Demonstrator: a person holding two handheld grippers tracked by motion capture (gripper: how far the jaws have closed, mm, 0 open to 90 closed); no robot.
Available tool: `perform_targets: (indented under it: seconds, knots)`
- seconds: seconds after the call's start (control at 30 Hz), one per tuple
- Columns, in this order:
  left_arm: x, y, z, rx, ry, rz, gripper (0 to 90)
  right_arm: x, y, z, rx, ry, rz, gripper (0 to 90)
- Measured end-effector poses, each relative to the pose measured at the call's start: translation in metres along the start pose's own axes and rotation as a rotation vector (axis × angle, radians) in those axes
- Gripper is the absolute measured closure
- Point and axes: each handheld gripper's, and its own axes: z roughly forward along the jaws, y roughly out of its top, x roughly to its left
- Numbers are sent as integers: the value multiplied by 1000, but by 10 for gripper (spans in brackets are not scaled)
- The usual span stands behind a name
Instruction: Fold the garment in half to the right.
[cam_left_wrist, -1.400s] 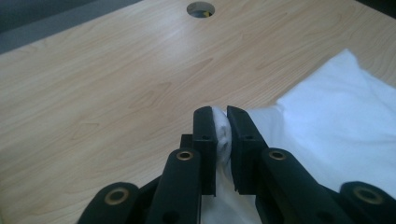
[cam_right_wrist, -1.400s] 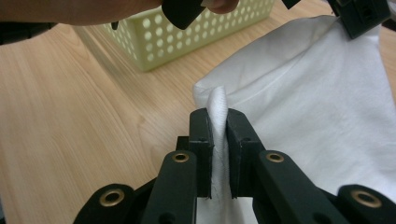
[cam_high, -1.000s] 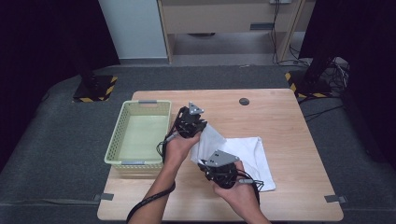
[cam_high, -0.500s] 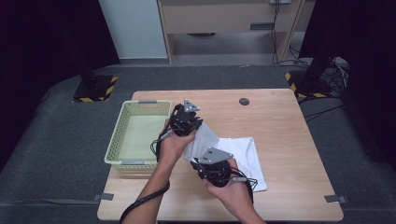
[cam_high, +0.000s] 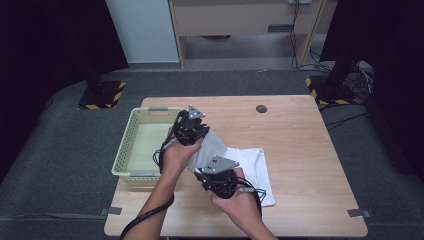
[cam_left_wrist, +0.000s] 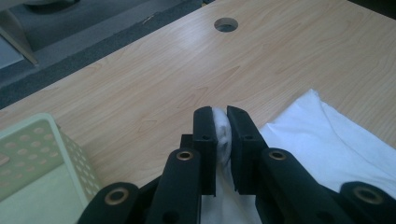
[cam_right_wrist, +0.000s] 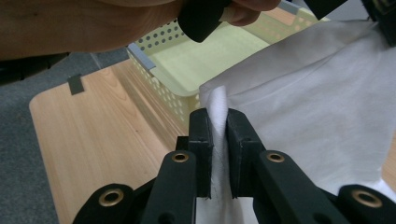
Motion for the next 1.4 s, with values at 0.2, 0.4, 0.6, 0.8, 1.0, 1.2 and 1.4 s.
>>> perform_targets:
  seconds: [0.2, 0.4, 0.6, 0.8, 1.0, 1.2, 1.4]
  knots:
    - [0, 0, -5, 1, 11, 0, 826, 2, 2, 4, 6, 21, 12, 819]
    - [1, 3, -7, 2, 18, -7, 826, -1, 4, -1, -2, 23, 30, 819]
    - [11, 1, -11, -2, 26, -55, 825, 4, 13, 2, -7, 26, 13, 819]
    - [5, 8, -13, -6, 19, -48, 825, 2, 17, -6, -24, 37, 24, 819]
    - [-6, 17, -4, 6, 5, -34, 825, -12, 9, -21, -36, 48, 63, 816]
    - [-19, 20, 12, 33, -2, -13, 825, -27, -10, -30, -15, 31, 87, 815]
    - [-34, 20, 29, 60, -5, 17, 825, -35, -25, -32, -4, 30, 107, 815]
